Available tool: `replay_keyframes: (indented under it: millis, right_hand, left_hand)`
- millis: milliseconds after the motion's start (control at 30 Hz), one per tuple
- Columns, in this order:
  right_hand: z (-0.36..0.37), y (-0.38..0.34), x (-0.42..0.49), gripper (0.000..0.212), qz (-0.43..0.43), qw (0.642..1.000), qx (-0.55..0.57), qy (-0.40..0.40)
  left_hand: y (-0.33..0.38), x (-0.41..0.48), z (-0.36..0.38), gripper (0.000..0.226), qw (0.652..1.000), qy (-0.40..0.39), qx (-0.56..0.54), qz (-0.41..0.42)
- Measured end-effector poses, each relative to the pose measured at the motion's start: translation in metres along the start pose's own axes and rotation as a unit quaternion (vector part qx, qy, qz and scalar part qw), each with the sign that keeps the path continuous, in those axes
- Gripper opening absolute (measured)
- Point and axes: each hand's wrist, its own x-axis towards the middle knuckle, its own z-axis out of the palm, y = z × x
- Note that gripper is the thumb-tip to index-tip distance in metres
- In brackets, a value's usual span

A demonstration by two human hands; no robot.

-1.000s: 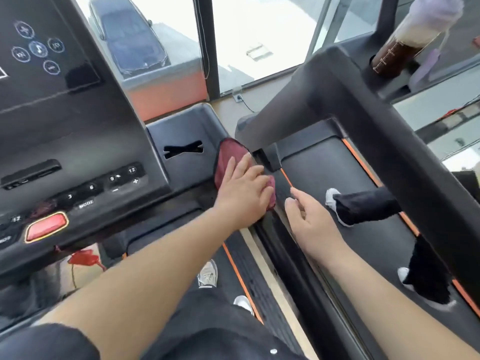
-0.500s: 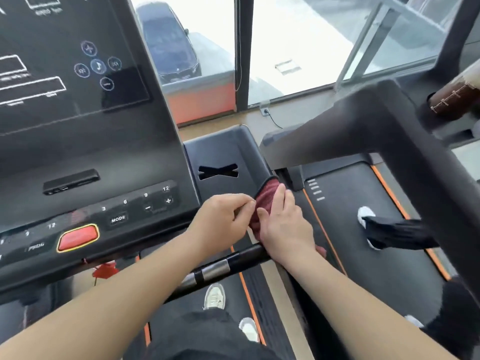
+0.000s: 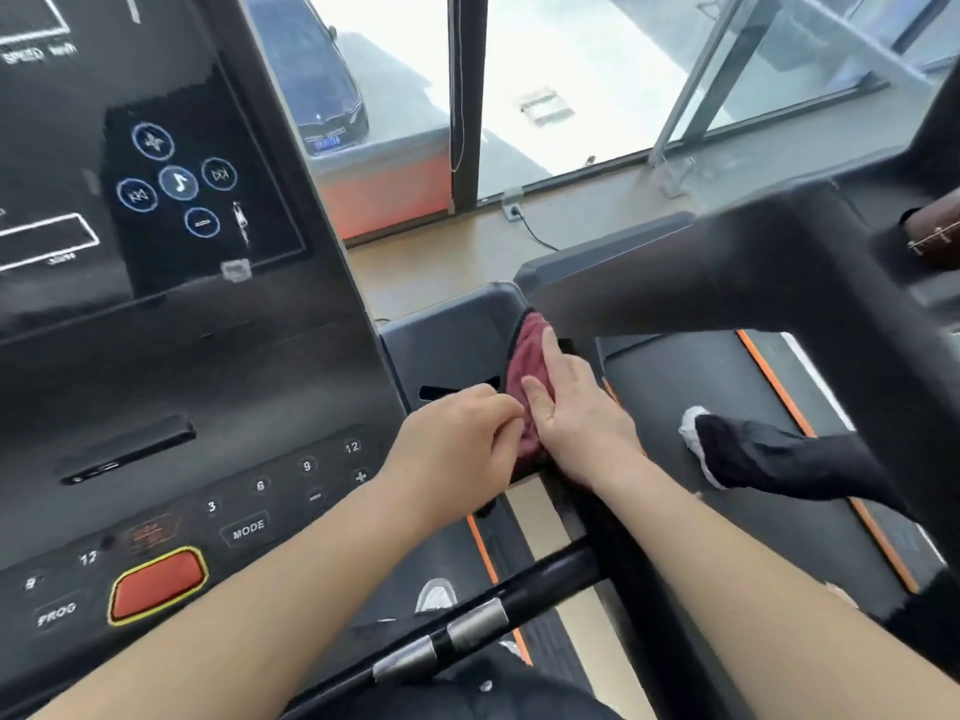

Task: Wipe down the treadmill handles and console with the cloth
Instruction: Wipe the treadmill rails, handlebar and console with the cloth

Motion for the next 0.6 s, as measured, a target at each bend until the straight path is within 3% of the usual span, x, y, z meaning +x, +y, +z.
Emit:
replay_keyframes:
  millis: [200,600]
  right_hand:
    - [0.014,0.001,-0.027,0.067,0.033,0.995,-0.086,0.035]
    - [0.014,-0.072,0.102,0.067,0.044,0.989,-0.12,0.071]
  left_hand:
    - [-0.022,0.015,-0.016,0.028,0.999,0.018,0.037,0.029]
    - [-0.076,-0.003,-0.041,0.021,0.993,0.106,-0.005,0.043]
